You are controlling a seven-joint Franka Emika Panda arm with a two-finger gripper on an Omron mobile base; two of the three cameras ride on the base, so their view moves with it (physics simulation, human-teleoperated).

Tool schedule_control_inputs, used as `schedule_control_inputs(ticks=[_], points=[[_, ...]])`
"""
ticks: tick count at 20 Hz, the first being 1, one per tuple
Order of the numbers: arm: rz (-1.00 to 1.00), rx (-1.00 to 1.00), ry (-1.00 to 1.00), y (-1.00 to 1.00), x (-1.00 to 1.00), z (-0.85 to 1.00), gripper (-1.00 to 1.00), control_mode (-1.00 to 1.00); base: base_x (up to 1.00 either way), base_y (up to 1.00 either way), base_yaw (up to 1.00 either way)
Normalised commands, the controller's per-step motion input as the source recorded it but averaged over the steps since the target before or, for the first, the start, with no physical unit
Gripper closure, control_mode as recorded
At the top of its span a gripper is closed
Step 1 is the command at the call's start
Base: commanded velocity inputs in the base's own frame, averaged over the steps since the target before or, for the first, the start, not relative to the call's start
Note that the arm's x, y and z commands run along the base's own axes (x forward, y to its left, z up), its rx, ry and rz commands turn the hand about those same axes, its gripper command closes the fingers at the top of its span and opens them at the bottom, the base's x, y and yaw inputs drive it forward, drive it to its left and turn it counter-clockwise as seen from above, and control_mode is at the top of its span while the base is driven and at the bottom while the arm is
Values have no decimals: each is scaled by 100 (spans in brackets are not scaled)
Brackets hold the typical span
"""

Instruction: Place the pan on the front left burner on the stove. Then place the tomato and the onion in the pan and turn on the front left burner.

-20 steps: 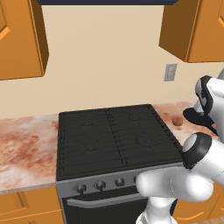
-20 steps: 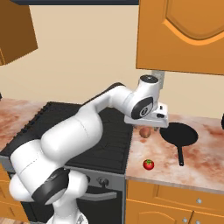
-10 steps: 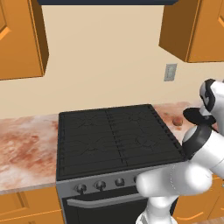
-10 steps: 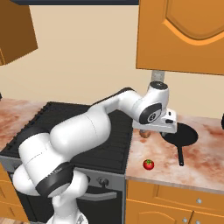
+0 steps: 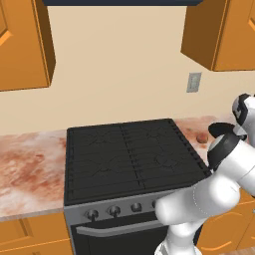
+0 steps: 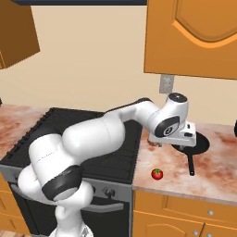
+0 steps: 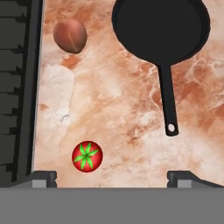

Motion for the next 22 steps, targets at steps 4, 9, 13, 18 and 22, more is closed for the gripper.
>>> schedule_control_inputs(ticks=[4,9,13,18,22], points=[[0,0,1,-34,0,-12,-100,-100,0,0,0],[0,0,1,-29,0,-9,-100,-100,0,0,0],[0,0,1,-26,1,-8,-100,-100,0,0,0],[0,0,0,-13,3,-17,-100,-100,0,0,0],[0,0,0,-7,6,-21,-100,-100,0,0,0]])
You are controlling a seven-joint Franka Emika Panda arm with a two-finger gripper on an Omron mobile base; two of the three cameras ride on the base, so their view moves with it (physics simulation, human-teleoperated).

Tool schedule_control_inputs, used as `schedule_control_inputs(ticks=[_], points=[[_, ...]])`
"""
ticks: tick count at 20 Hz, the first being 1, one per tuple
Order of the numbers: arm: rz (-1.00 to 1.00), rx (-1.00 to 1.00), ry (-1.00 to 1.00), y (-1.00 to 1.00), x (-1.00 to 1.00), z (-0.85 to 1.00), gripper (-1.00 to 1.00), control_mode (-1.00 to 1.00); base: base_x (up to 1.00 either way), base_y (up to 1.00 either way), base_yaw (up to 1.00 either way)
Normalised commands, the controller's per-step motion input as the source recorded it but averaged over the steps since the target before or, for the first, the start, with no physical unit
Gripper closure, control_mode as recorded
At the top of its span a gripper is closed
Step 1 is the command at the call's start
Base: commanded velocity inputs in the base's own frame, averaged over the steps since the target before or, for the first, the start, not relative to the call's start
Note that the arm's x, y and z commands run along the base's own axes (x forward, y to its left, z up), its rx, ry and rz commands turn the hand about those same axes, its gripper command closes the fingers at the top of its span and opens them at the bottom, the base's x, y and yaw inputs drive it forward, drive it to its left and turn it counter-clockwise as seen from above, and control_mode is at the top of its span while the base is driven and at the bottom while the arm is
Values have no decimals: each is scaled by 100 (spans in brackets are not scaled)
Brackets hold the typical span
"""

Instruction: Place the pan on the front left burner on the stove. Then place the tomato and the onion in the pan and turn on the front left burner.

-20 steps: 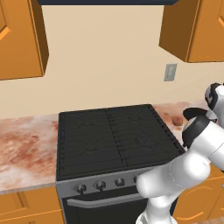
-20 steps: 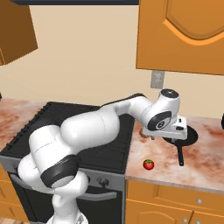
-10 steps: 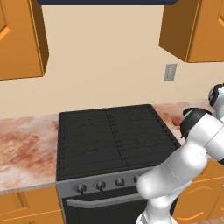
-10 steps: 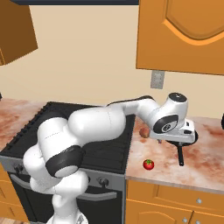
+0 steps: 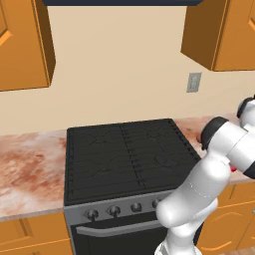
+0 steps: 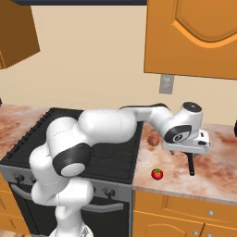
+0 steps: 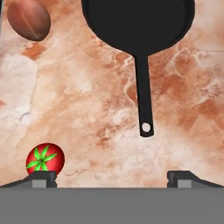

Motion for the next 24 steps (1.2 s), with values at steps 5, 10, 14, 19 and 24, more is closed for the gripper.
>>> schedule_control_inputs(ticks=[5,10,14,19,24], points=[[0,0,0,-10,7,-19,-100,-100,0,0,0],[0,0,0,-14,9,-17,-100,-100,0,0,0],[1,0,0,-11,14,-15,-100,-100,0,0,0],[2,0,1,-12,16,-11,-100,-100,0,0,0],[2,0,4,-12,15,-8,-100,-100,0,0,0]])
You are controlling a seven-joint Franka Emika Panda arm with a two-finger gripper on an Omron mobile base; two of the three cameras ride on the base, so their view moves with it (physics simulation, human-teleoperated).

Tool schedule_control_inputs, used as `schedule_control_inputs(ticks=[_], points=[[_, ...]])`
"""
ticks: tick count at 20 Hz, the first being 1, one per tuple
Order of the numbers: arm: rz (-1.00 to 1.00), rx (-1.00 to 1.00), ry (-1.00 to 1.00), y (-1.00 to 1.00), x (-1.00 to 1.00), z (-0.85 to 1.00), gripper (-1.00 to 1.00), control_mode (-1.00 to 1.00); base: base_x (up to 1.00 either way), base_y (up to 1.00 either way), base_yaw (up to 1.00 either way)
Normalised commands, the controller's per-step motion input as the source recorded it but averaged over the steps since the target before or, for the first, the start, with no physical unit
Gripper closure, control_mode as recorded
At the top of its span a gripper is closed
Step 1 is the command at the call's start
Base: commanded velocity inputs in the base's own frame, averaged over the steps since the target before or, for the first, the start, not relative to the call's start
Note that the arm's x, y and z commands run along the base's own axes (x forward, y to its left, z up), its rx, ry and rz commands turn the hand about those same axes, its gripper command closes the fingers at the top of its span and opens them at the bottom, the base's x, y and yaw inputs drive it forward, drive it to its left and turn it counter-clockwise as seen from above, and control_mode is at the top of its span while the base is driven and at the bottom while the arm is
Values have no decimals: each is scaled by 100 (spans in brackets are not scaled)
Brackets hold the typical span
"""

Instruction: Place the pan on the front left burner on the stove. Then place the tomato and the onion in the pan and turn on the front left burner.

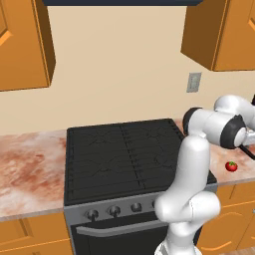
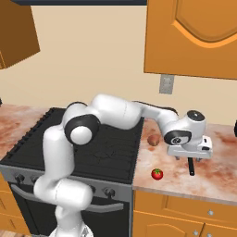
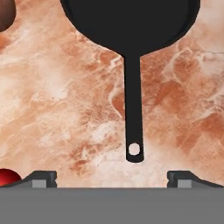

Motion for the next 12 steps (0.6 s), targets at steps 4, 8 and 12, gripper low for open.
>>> schedule_control_inputs(ticks=[4,8,12], points=[[2,0,5,-6,14,-8,-100,-100,0,0,0],[1,0,6,0,15,-10,-100,-100,0,0,0],[2,0,7,0,13,-28,-100,-100,0,0,0]])
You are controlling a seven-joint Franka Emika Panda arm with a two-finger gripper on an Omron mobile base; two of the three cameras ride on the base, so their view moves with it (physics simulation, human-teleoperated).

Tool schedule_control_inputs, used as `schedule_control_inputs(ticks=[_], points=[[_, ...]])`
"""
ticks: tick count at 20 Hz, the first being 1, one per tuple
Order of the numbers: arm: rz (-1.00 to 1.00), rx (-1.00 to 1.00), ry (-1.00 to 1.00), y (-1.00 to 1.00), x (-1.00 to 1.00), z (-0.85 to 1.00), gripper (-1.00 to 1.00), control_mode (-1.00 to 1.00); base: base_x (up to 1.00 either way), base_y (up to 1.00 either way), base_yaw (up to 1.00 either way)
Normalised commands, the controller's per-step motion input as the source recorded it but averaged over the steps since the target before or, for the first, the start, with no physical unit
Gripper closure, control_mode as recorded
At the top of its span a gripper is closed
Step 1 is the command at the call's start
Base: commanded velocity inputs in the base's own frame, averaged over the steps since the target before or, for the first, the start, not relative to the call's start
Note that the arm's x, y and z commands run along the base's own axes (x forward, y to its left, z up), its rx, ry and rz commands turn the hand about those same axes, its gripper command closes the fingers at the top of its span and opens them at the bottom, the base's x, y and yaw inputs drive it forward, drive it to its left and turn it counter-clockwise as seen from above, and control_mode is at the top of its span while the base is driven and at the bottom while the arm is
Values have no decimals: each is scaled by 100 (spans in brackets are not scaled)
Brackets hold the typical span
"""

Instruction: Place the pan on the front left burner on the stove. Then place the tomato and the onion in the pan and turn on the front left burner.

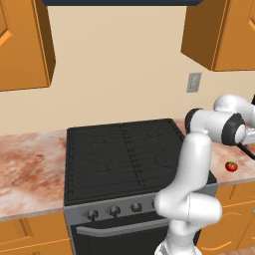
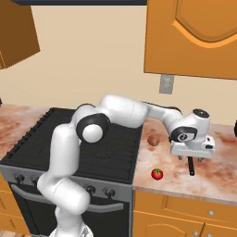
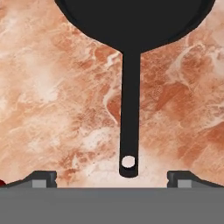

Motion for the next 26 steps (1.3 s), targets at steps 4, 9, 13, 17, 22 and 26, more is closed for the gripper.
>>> schedule_control_inputs(ticks=[4,9,13,17,22,26], points=[[3,0,6,0,12,-41,-100,-100,0,0,0],[0,0,1,0,3,-31,-100,-100,0,0,0],[0,0,0,0,8,-17,-100,-100,0,0,0],[0,0,0,0,14,-15,-100,-100,0,0,0],[0,0,0,0,20,-15,-100,-100,0,0,0],[0,0,0,-1,21,-18,-100,-100,0,0,0]])
